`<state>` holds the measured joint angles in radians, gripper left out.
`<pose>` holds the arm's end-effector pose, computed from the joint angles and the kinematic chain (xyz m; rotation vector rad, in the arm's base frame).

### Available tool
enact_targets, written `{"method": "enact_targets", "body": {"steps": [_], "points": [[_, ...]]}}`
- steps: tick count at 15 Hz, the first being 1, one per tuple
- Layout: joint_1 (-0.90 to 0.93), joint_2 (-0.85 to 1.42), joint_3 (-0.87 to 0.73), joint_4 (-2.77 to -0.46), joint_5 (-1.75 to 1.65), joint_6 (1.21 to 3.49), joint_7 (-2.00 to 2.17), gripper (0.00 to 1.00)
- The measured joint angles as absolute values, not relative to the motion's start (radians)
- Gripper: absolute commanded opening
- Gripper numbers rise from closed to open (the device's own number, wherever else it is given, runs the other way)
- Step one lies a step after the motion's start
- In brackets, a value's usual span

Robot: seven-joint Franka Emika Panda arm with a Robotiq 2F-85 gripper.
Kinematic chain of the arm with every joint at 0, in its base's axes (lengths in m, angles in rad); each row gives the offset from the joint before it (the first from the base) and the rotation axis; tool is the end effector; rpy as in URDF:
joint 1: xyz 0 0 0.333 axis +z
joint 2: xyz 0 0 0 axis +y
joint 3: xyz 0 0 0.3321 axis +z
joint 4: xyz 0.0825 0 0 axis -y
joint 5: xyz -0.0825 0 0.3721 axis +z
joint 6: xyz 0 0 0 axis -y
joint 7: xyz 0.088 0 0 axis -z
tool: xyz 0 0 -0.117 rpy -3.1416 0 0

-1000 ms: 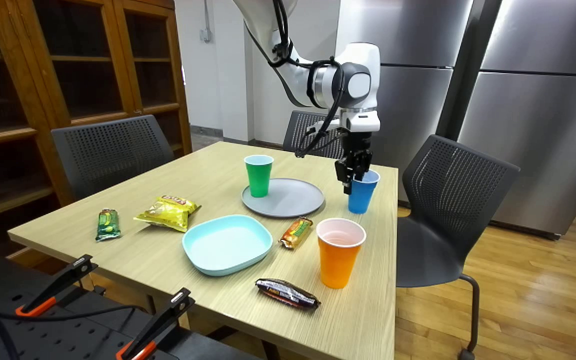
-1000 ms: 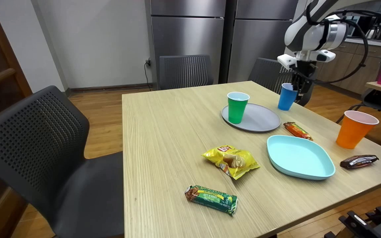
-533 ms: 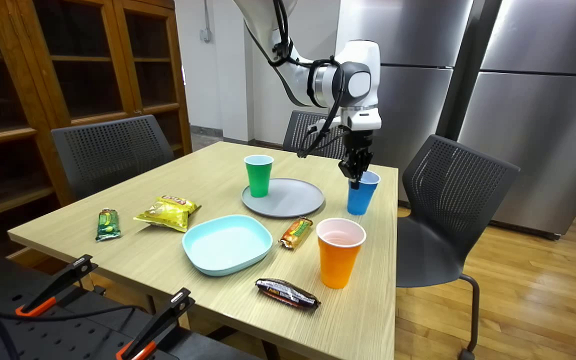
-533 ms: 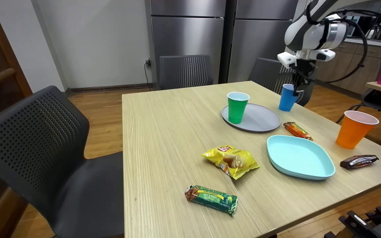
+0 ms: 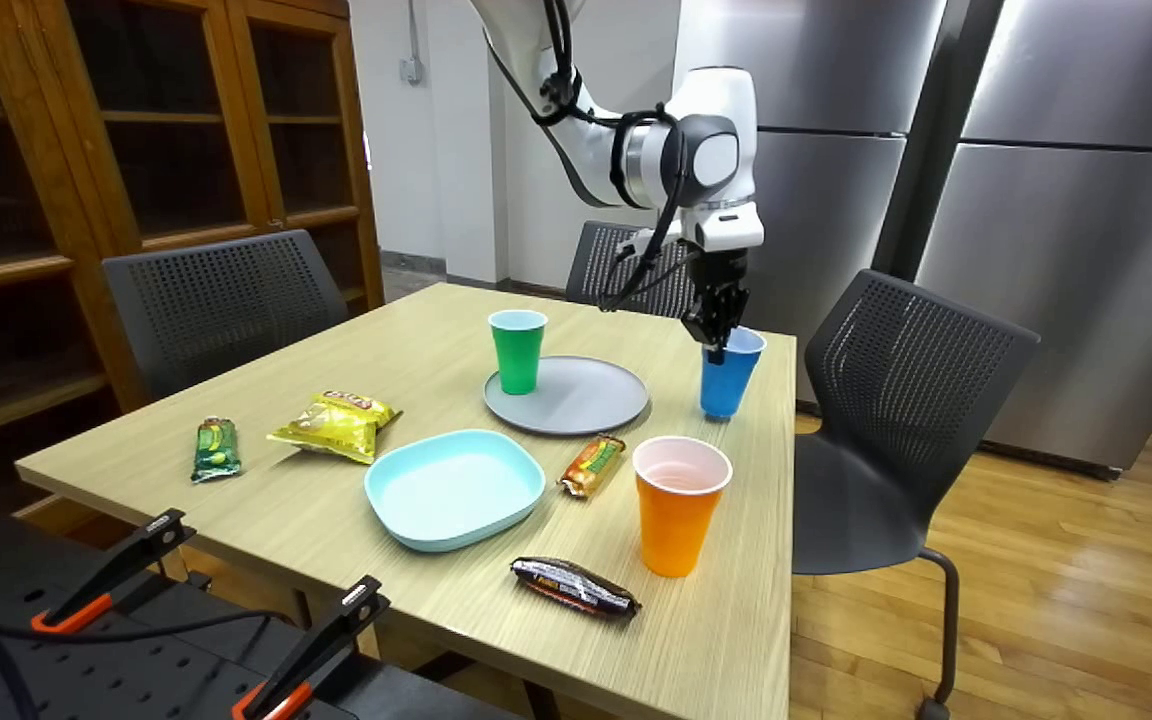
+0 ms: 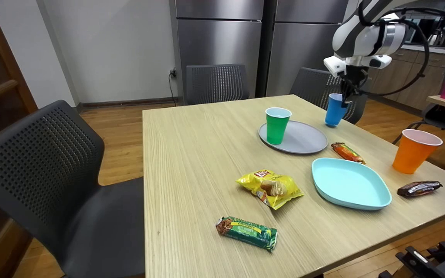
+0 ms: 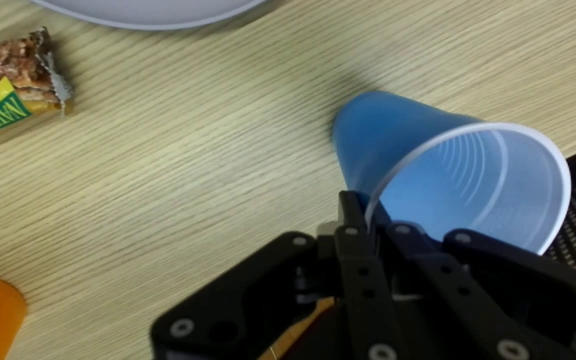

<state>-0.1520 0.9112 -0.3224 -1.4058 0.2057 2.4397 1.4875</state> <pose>0.6899 -0.2905 0.1973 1.7286 -2.6022 0.3091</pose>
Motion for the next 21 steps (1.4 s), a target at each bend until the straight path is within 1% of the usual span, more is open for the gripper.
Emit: {"method": "enact_targets", "body": {"steps": [4,13,17,21], "points": [[-0.125,0.843,-0.322,-1.508,0.205,2.518,1.488,0.01],[-0.04,0.664,-0.323,-1.819,0.201,2.668,1.488,0.01],[-0.001,0.601,-0.324,-1.918,0.156,2.689,1.488,0.01],[0.041,0.565,-0.324,-1.971,0.096,2.692,1.488,0.01]]}}
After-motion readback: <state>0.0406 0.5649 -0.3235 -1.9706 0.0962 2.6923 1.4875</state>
